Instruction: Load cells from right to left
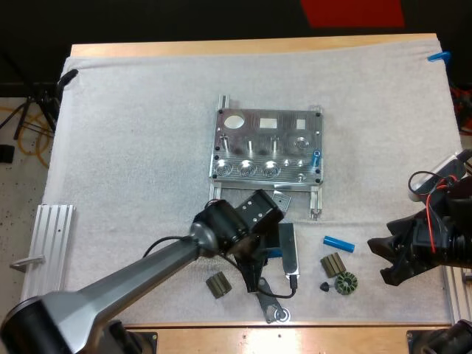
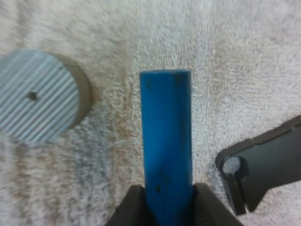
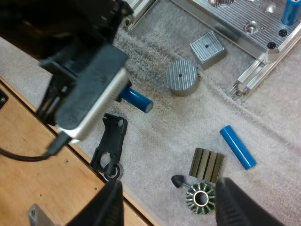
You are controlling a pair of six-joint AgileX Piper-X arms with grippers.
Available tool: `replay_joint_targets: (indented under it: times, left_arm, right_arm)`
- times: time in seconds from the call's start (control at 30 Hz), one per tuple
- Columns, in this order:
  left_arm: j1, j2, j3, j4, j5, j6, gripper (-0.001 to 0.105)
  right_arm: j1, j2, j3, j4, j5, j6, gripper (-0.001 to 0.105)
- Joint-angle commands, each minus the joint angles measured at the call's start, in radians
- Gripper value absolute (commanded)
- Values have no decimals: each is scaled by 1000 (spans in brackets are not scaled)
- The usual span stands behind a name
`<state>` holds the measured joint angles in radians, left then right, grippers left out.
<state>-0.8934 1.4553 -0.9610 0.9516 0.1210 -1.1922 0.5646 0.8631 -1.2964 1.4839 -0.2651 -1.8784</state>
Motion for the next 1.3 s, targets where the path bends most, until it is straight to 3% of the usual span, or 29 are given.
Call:
replay_joint_targets:
  times: [0.0,0.23,0.43,0.57,0.77,1.27]
  left_arm:
    - [1,-42,-2,14,3,-8,0]
    - [1,-188,-2,10,3,-4,0]
    - [1,-270,-2,-1,7,8,0]
    - [1,-319,-2,-48,50,8,0]
    - [1,-358,-2,-110,100,8,0]
    - [1,-361,-2,-177,100,8,0]
  right_arm:
    - [-1,-2,2,-6,1,-3,45]
    - [-1,0,67,-89,-64,54,45]
    - [-1,0,138,-216,-171,179,45]
    - [-1,0,174,-294,-226,241,45]
    - [-1,0,237,-412,-263,340,45]
    - [-1,2,398,-644,-347,514,45]
